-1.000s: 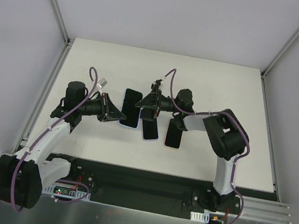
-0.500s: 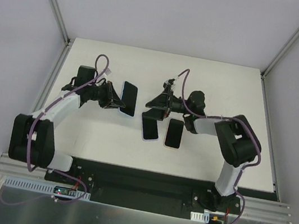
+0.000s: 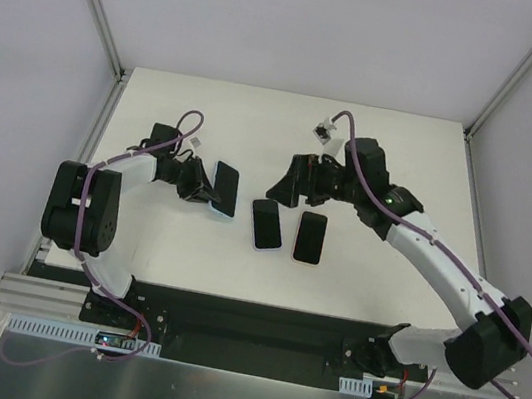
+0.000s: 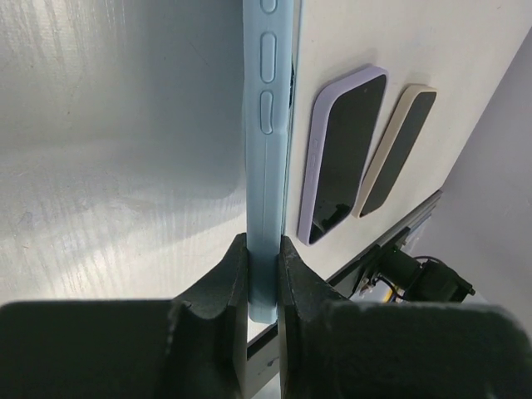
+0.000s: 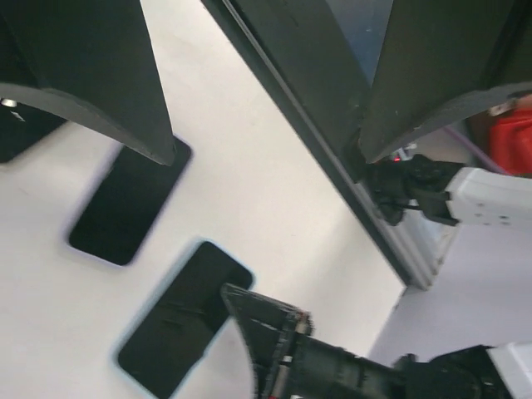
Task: Put the phone into the phone case
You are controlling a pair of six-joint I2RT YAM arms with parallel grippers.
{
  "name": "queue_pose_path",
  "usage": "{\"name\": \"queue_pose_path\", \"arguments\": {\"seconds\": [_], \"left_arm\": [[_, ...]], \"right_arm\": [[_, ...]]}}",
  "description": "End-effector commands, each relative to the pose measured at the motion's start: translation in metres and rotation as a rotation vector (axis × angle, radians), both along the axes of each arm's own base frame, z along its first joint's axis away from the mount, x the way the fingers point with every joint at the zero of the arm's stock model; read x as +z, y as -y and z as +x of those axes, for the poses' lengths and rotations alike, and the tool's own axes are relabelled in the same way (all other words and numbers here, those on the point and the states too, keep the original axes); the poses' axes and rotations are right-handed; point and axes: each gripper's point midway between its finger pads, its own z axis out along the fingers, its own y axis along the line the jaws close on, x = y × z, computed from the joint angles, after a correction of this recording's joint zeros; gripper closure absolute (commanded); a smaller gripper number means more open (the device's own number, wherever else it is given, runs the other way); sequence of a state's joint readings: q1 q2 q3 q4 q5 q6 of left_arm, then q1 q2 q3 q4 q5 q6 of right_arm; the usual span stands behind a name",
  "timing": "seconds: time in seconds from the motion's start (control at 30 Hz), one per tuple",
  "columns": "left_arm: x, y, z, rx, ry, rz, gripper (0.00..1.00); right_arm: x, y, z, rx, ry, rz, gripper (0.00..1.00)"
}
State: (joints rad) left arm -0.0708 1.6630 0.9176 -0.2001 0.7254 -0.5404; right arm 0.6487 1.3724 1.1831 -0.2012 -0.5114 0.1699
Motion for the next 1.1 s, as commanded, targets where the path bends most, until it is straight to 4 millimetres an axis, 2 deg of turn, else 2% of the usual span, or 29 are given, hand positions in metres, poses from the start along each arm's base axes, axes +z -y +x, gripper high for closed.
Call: {"name": "queue_pose_path", "arguments": {"seconds": [0.0, 0.13, 0.27, 0.3, 0.33, 0.37, 0.4, 0.47, 0.5, 0.53, 0.57, 0.6, 0.63, 0.67, 0.7, 0.73, 0.77, 0.8, 0.83, 0.9, 0.97, 1.03, 1.07], "left_arm": [[-0.030, -0.014, -0.010, 0.041, -0.088, 0.099, 0.90], [-0.037, -0.023, -0.015, 0.079, -0.107, 0.158, 0.76], [-0.023, -0.031, -0.013, 0.104, -0.057, 0.205, 0.64], [-0.017, -0.034, -0.010, 0.113, -0.041, 0.224, 0.55], [-0.004, -0.037, -0.008, 0.125, -0.001, 0.238, 0.51], [-0.002, -0.045, -0.009, 0.144, 0.004, 0.287, 0.40], [0.013, -0.047, -0.007, 0.157, 0.053, 0.296, 0.35], [0.028, -0.050, -0.008, 0.163, 0.102, 0.308, 0.22], [0.049, -0.047, -0.007, 0.162, 0.171, 0.283, 0.18], [0.061, -0.046, -0.007, 0.152, 0.215, 0.271, 0.01], [0.075, -0.037, -0.010, 0.122, 0.263, 0.238, 0.01], [0.102, -0.032, -0.010, 0.105, 0.361, 0.215, 0.01], [0.117, -0.026, -0.012, 0.077, 0.416, 0.198, 0.01], [0.131, -0.012, -0.019, 0.017, 0.475, 0.177, 0.01], [0.160, -0.002, -0.025, -0.021, 0.577, 0.143, 0.01], [0.173, 0.006, -0.030, -0.052, 0.636, 0.133, 0.01], [0.187, 0.016, -0.037, -0.088, 0.694, 0.115, 0.01], [0.206, 0.032, -0.056, -0.146, 0.771, 0.073, 0.01], [0.220, 0.041, -0.062, -0.170, 0.835, 0.037, 0.01], [0.235, 0.052, -0.087, -0.220, 0.918, -0.031, 0.01], [0.248, 0.056, -0.099, -0.222, 0.992, -0.093, 0.01], [0.252, 0.056, -0.117, -0.230, 1.050, -0.156, 0.01], [0.242, 0.055, -0.120, -0.227, 1.039, -0.157, 0.01]], "right_arm": [[-0.021, 0.060, 0.002, -0.179, 0.101, -0.219, 0.04], [-0.014, 0.085, 0.001, -0.289, 0.154, -0.251, 0.04], [-0.007, 0.107, -0.013, -0.328, 0.159, -0.288, 0.04], [-0.013, 0.110, -0.017, -0.329, 0.151, -0.296, 0.04], [-0.013, 0.113, -0.020, -0.334, 0.152, -0.294, 0.04], [-0.011, 0.118, -0.026, -0.337, 0.158, -0.285, 0.04], [-0.013, 0.121, -0.030, -0.342, 0.152, -0.292, 0.04], [-0.009, 0.130, -0.036, -0.368, 0.165, -0.287, 0.04], [-0.009, 0.133, -0.038, -0.372, 0.168, -0.286, 0.04], [-0.008, 0.135, -0.041, -0.373, 0.169, -0.283, 0.04], [-0.003, 0.137, -0.044, -0.385, 0.172, -0.265, 0.04], [-0.002, 0.139, -0.046, -0.393, 0.171, -0.254, 0.04], [-0.005, 0.141, -0.048, -0.404, 0.165, -0.249, 0.04], [0.000, 0.142, -0.051, -0.429, 0.160, -0.208, 0.04], [0.000, 0.143, -0.054, -0.443, 0.146, -0.187, 0.04], [-0.001, 0.150, -0.052, -0.489, 0.147, -0.188, 0.04], [-0.001, 0.152, -0.056, -0.500, 0.146, -0.167, 0.04], [-0.001, 0.152, -0.058, -0.510, 0.130, -0.144, 0.04], [0.001, 0.150, -0.062, -0.501, 0.125, -0.122, 0.04], [0.003, 0.150, -0.065, -0.504, 0.118, -0.101, 0.04], [0.004, 0.152, -0.068, -0.502, 0.103, -0.115, 0.04], [0.005, 0.154, -0.070, -0.498, 0.098, -0.125, 0.04], [0.005, 0.156, -0.072, -0.502, 0.096, -0.128, 0.04]]}}
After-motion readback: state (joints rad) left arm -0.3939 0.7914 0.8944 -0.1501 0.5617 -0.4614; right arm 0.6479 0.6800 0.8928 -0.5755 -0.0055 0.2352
